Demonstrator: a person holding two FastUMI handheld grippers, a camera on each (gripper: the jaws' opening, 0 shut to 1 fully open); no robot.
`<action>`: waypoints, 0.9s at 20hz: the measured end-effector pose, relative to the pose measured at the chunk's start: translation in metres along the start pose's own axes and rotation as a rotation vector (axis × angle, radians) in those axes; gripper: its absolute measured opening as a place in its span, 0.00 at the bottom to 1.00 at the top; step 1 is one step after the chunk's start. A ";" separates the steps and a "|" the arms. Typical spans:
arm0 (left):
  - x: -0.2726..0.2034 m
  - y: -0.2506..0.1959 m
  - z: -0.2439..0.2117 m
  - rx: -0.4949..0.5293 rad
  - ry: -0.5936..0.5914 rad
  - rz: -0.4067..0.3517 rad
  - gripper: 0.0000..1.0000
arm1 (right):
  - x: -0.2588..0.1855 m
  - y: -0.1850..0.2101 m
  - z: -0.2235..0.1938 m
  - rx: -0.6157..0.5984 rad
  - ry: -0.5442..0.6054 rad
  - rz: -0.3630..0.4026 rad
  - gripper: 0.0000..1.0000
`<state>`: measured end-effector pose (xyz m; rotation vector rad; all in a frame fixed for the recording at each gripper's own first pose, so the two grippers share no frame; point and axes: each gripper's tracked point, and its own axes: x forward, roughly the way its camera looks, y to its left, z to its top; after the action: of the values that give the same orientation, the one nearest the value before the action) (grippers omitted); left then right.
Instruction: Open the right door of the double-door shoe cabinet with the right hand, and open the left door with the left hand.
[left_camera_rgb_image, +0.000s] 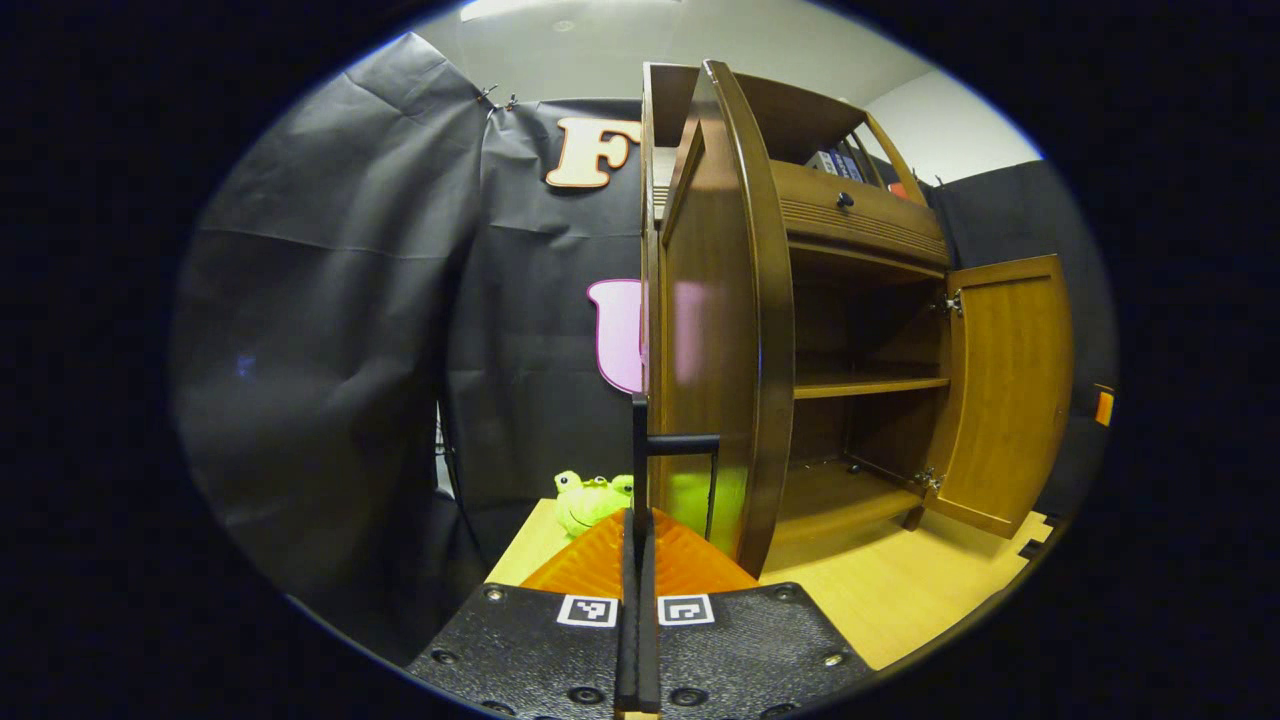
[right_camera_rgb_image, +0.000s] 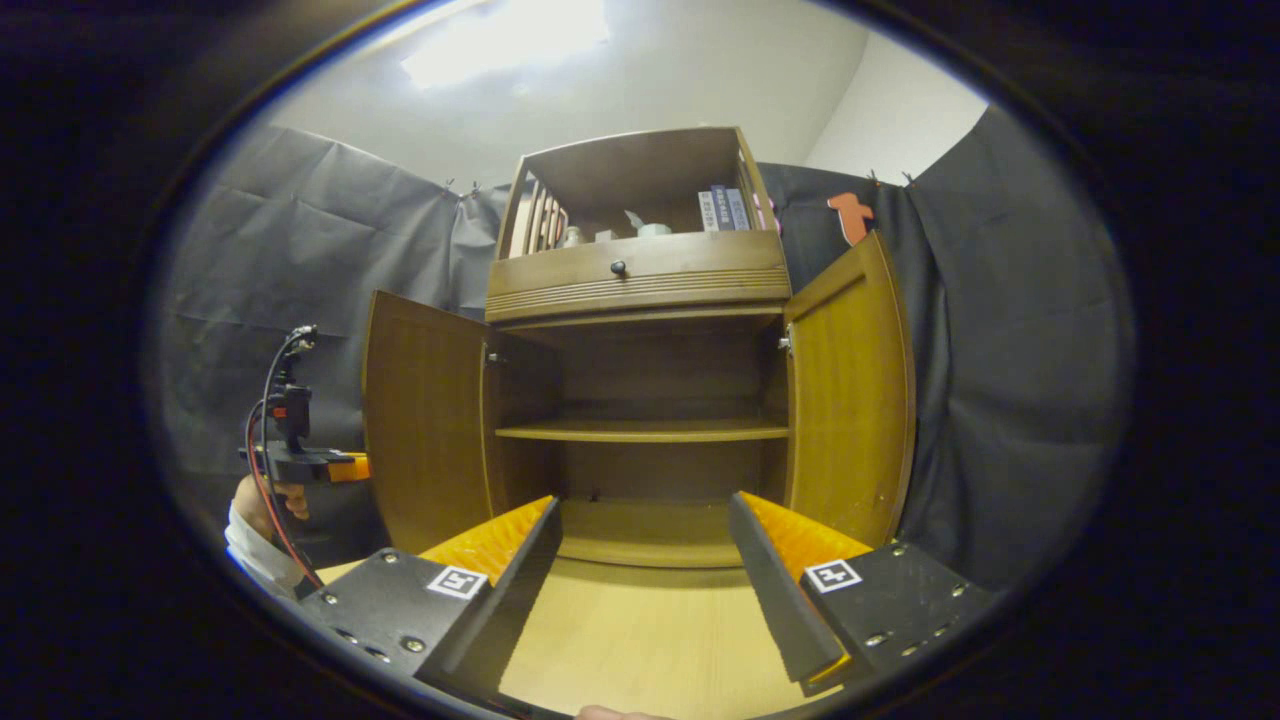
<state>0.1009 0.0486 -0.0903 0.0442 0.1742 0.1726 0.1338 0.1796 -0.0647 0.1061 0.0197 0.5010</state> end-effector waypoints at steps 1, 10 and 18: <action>-0.001 -0.001 0.000 0.002 -0.001 -0.015 0.01 | 0.001 0.000 0.000 -0.004 0.002 0.003 0.99; -0.002 0.000 -0.002 0.008 0.002 -0.065 0.01 | 0.004 0.010 0.004 -0.021 0.000 0.036 0.99; -0.007 0.005 0.001 0.029 -0.014 -0.030 0.03 | 0.007 0.007 0.004 -0.037 0.002 0.033 0.99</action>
<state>0.0933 0.0523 -0.0881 0.0711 0.1635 0.1395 0.1369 0.1883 -0.0599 0.0699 0.0111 0.5340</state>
